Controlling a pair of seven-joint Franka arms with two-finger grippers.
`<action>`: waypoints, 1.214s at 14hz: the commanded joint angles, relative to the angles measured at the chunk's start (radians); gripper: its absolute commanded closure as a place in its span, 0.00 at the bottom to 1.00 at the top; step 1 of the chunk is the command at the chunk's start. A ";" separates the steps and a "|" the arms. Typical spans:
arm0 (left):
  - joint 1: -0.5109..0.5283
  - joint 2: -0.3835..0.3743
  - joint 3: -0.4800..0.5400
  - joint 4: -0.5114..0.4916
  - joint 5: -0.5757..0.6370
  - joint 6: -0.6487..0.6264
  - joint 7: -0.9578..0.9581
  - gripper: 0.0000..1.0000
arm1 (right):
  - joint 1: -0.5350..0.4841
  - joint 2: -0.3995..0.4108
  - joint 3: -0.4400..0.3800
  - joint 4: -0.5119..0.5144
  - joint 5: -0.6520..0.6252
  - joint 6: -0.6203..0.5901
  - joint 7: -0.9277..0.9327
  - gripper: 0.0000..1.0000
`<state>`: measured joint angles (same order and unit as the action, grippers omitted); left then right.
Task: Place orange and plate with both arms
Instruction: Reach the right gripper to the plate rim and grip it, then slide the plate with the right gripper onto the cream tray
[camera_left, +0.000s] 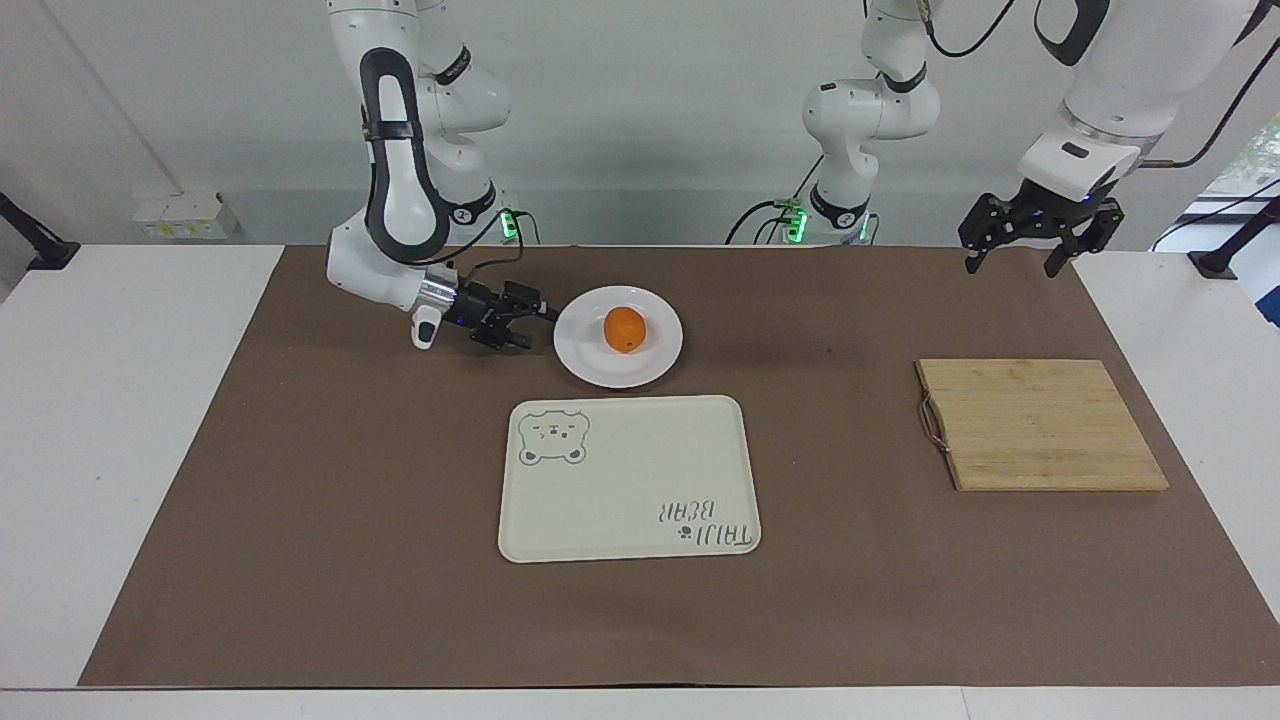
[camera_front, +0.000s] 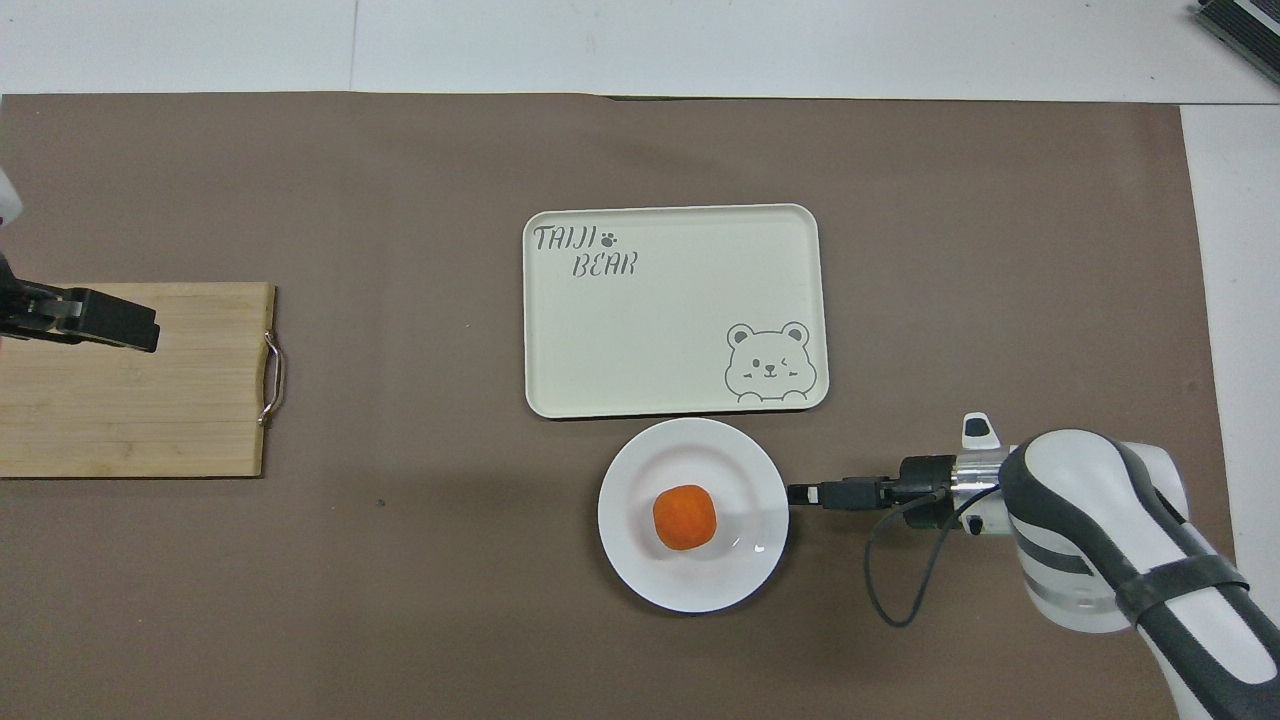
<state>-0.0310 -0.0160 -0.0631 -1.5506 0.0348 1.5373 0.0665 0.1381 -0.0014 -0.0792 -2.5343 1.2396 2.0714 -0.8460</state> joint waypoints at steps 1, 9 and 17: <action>0.011 0.002 -0.006 0.010 0.014 -0.017 0.010 0.00 | 0.059 0.024 0.001 -0.026 0.096 0.064 -0.071 0.00; 0.011 0.002 -0.006 0.012 0.014 -0.017 0.012 0.00 | 0.126 0.001 0.001 -0.080 0.207 0.096 -0.074 0.00; 0.011 0.002 -0.006 0.012 0.014 -0.017 0.010 0.00 | 0.129 0.006 0.001 -0.080 0.207 0.107 -0.094 1.00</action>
<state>-0.0310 -0.0160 -0.0631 -1.5506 0.0348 1.5373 0.0665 0.2583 0.0242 -0.0779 -2.5955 1.4119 2.1629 -0.9006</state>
